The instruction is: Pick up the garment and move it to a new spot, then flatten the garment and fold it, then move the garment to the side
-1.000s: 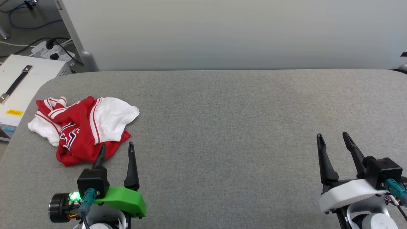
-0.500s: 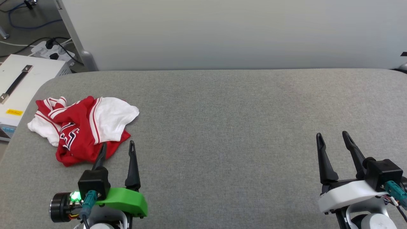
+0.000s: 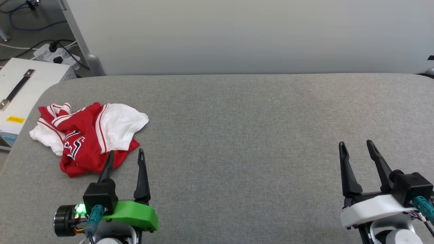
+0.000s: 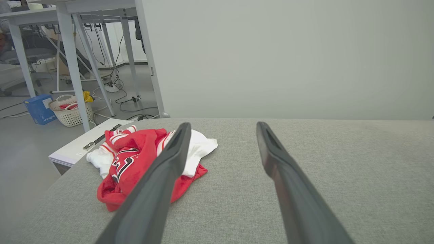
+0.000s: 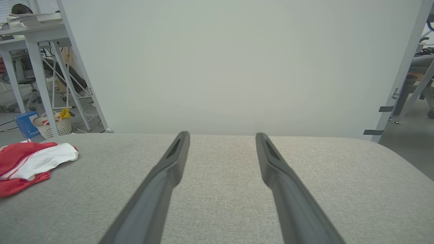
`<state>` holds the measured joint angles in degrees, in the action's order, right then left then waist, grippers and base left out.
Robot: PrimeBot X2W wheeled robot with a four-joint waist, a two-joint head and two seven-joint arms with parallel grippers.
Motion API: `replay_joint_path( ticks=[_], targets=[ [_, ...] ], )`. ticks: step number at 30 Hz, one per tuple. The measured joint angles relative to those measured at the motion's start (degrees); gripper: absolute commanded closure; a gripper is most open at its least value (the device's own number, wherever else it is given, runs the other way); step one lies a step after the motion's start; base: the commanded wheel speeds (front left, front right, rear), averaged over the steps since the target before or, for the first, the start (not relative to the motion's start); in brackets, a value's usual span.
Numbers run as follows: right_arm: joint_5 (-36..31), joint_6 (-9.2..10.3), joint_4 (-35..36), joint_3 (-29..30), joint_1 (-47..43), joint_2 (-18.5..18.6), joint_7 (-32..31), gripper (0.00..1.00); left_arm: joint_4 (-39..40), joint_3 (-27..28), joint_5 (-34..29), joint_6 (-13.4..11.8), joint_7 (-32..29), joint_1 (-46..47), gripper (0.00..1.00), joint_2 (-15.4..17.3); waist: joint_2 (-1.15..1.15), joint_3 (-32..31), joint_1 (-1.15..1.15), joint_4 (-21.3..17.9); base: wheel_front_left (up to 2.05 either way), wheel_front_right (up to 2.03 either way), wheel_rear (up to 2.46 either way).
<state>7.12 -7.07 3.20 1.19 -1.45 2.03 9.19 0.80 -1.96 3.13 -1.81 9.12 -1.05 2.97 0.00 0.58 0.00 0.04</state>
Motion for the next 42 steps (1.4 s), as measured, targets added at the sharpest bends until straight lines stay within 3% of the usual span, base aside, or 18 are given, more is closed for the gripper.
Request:
replay_joint_path(
  ticks=[42],
  targets=[
    [1.68, -0.03, 0.62, -0.26, -1.4, 0.01, 4.78, 0.0, -0.92, -1.04, 0.98, -2.05, 4.97, -0.02, 0.0, 0.0, 0.0, 0.94, 0.0, 0.42, 0.0, 0.0, 0.0]
  ],
)
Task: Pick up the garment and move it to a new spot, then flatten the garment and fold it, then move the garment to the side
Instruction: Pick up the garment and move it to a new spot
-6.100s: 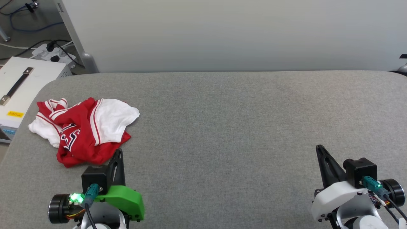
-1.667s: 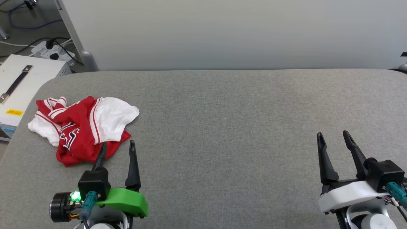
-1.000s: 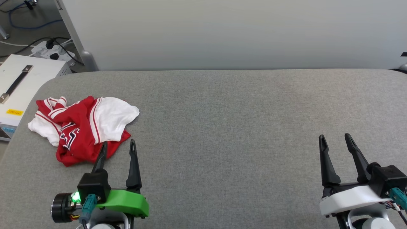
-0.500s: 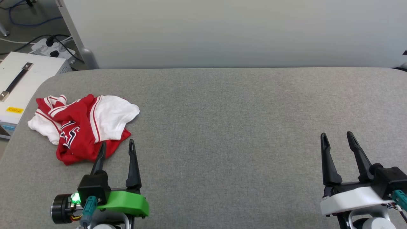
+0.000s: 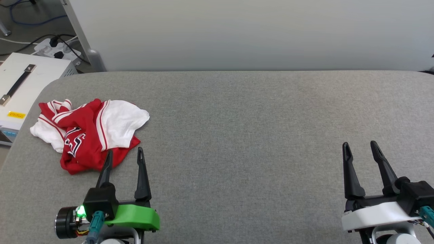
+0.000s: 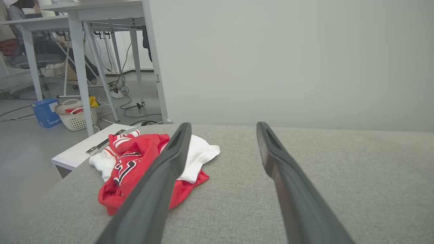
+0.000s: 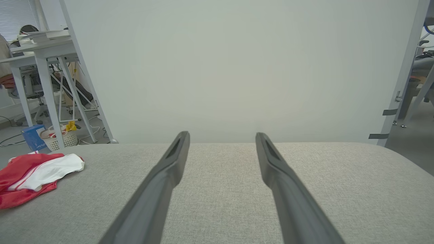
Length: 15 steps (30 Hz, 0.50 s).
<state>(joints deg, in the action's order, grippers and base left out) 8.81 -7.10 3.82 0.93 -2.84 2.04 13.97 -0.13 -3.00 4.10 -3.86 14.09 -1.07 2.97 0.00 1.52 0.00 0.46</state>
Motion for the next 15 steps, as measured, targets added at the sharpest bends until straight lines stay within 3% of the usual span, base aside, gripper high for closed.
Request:
replay_joint_path(
  ticks=[15],
  targets=[
    [-0.2, -0.01, 0.48, -0.54, -0.13, 0.0, 0.6, 0.0, 0.02, 0.47, 0.57, -0.52, 0.56, 0.07, 0.0, -0.01, 0.0, 0.57, 0.0, 3.42, 0.0, 0.0, 0.0]
  ],
)
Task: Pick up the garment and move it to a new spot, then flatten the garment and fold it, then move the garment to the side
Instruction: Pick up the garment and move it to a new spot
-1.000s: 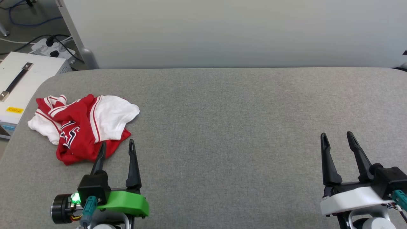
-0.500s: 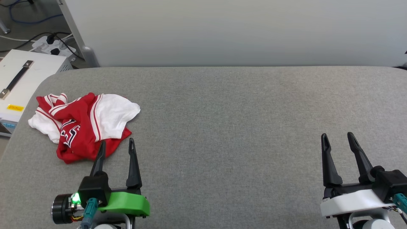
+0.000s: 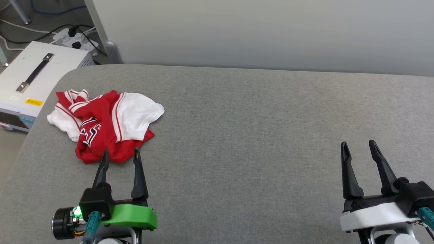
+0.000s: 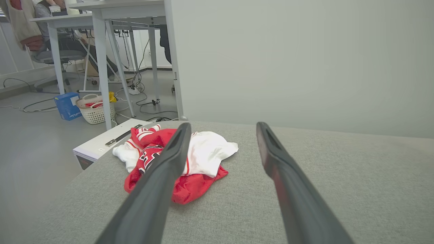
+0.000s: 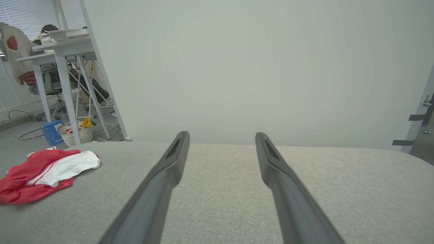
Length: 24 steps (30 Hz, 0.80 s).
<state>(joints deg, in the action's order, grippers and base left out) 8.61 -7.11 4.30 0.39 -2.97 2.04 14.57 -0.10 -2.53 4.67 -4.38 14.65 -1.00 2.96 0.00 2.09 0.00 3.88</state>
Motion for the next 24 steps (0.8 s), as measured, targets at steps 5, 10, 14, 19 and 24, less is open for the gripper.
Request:
replay_joint_path(
  ticks=[5, 10, 14, 19, 24],
  targets=[
    [-0.4, 0.0, 0.23, -0.67, -0.01, 0.0, 0.08, 0.0, 0.04, 0.83, 0.47, -0.21, 0.0, 0.05, 0.0, 0.0, 0.0, 0.43, 0.0, 2.64, 0.0, 0.0, 0.0],
    [-0.91, 0.0, 0.46, -1.04, -0.01, 0.0, 0.09, 0.0, 0.13, 1.62, 1.34, -0.48, 0.0, 0.14, 0.0, -0.01, 0.0, 0.79, 0.0, 5.59, 0.0, 0.0, 0.0],
    [-1.41, 0.0, 0.63, -1.58, 0.01, -0.01, 0.09, 0.0, 0.16, 2.5, 1.47, -0.52, 0.0, 0.27, 0.0, 0.01, 0.0, 1.09, 0.0, 8.18, 0.0, 0.0, 0.0],
    [-1.99, 0.0, 0.88, -2.19, 0.08, -0.01, 0.09, 0.0, 0.15, 3.14, 1.96, -0.91, 0.0, 0.28, 0.0, 0.0, 0.0, 1.39, 0.0, 11.43, 0.0, 0.0, 0.0],
    [-2.49, 0.0, 1.13, -2.77, 0.15, -0.01, 0.09, 0.0, 0.07, 3.78, 2.45, -0.91, 0.0, 0.29, 0.0, 0.01, 0.0, 1.71, 0.0, 14.32, 0.0, 0.0, 0.0]
  ],
)
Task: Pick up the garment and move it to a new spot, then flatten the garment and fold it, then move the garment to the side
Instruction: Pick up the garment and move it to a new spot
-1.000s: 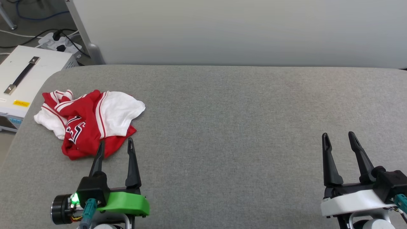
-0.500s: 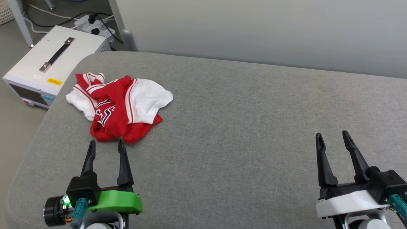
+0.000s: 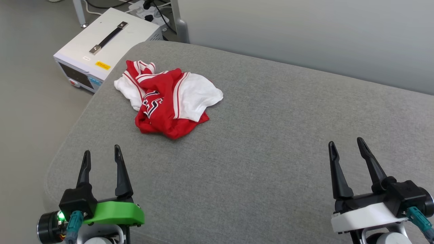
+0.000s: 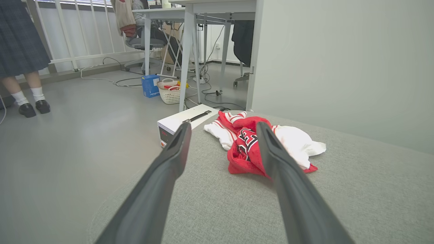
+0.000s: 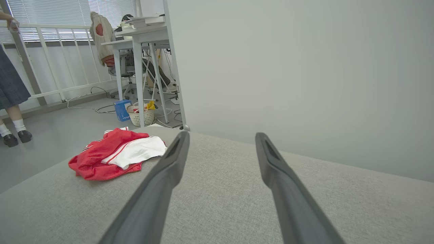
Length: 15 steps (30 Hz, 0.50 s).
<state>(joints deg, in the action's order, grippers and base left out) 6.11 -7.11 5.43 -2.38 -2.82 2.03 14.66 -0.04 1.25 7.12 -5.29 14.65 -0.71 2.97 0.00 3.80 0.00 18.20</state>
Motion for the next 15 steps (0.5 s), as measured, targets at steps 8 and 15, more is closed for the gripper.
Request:
replay_joint_path(
  ticks=[8, 15],
  targets=[
    [-0.66, 0.0, 0.26, -0.59, 0.18, -0.01, 0.0, 0.0, 0.02, 0.92, 1.54, -0.08, 0.0, -0.01, 0.0, 0.0, 0.0, 0.9, 0.0, 3.35, 0.0, 0.0, 0.0],
    [-1.05, 0.0, 0.3, -1.03, 0.73, 0.0, 0.0, 0.0, -0.08, 1.42, 2.07, -0.11, 0.0, 0.03, 0.0, -0.01, 0.0, 1.92, 0.0, 3.87, 0.0, 0.0, 0.0]
  ],
)
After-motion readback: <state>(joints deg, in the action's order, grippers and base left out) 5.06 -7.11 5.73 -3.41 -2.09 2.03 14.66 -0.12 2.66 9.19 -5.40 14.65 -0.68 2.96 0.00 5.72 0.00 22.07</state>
